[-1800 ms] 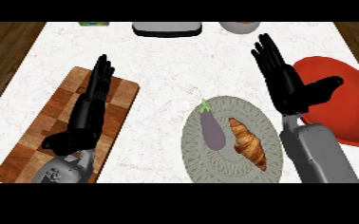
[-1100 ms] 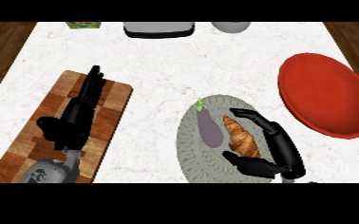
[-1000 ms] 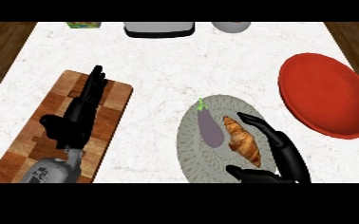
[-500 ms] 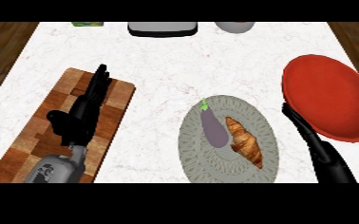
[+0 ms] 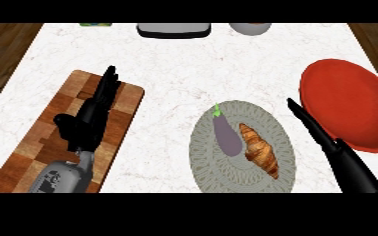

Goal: Pick the croissant from the placemat and place it in the bowl

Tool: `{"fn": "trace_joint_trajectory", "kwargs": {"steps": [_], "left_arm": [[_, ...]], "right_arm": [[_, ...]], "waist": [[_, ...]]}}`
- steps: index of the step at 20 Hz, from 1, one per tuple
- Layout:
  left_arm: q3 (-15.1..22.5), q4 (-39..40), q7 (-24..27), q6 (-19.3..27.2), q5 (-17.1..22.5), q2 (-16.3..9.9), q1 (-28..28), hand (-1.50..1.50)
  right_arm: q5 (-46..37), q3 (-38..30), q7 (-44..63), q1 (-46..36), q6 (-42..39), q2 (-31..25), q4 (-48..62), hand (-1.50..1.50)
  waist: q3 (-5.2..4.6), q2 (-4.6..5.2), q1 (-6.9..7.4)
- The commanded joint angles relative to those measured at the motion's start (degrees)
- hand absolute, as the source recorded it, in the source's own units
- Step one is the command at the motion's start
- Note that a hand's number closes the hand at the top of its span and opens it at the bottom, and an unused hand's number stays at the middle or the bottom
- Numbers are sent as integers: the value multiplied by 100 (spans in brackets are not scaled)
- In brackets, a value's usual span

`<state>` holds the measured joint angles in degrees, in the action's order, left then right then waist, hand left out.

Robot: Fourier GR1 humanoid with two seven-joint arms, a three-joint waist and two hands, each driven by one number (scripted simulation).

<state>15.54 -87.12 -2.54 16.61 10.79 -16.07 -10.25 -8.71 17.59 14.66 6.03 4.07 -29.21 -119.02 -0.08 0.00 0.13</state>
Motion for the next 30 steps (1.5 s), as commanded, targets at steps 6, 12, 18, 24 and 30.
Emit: {"fn": "trace_joint_trajectory", "kwargs": {"steps": [6, 12, 18, 24, 30], "left_arm": [[-319, 229, 80, -306, -69, 96, -111, 0], [-482, -312, -409, -509, -236, 142, 57, 0], [-452, -126, -243, -391, -623, 529, 55, 0], [-625, 324, 324, -663, -716, 712, 202, 0], [-759, 32, -265, -742, -853, 802, 16, 0]], "right_arm": [[-218, 142, 509, -203, -795, 37, 860, -150], [6, -427, -299, -77, -1380, 170, 1295, -150], [-160, -296, -504, 192, -1318, 776, 1080, -150], [4, -539, -848, 530, -1552, 992, 1044, -150], [-46, -449, -220, 203, -1753, 1445, 1182, -150]], "waist": [[7, 6, -25], [8, -2, -25], [8, -3, -36], [7, -2, -40], [7, 0, -23]]}}
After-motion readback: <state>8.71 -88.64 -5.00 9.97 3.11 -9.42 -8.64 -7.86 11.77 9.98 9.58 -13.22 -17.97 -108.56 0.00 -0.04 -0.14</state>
